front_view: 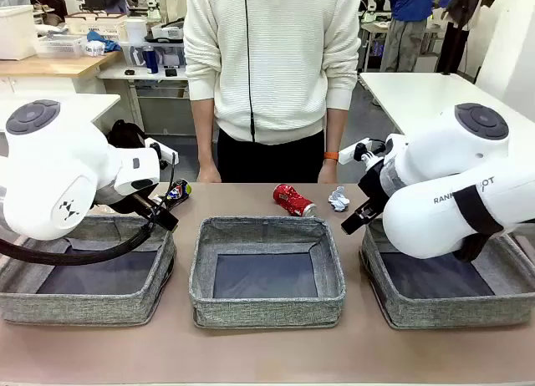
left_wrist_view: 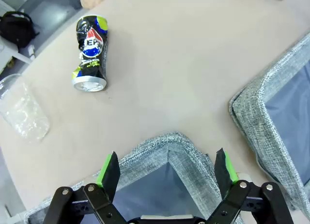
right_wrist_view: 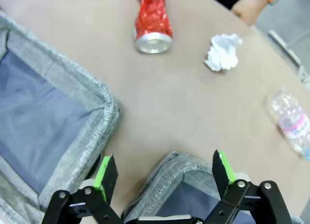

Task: Sort the waste into the appropriate baskets.
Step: Pick up the waste item pointed out by the person.

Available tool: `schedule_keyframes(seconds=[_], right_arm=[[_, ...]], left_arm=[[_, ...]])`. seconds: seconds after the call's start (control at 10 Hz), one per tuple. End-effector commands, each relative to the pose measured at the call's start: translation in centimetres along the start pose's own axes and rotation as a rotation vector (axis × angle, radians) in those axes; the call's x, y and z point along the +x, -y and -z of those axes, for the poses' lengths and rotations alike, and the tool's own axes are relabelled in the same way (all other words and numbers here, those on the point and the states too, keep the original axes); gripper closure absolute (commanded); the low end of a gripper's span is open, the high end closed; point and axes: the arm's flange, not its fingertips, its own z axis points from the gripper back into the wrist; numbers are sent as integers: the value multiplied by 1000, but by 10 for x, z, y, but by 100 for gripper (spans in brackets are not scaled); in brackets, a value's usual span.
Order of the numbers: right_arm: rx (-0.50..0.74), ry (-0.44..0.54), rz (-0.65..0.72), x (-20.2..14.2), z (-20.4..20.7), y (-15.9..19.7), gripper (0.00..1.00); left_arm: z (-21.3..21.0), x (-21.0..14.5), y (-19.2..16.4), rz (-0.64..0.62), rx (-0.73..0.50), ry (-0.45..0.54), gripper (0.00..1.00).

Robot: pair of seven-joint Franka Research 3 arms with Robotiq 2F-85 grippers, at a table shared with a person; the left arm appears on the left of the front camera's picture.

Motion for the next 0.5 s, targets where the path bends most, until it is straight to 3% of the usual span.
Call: schedule_keyframes(seconds=[0.0,0.4], right_arm=[[0,1,0,0,0,0,0],[0,1,0,0,0,0,0]], left_arm=[[0,0,0,0,0,0,0],[0,0,0,0,0,0,0]])
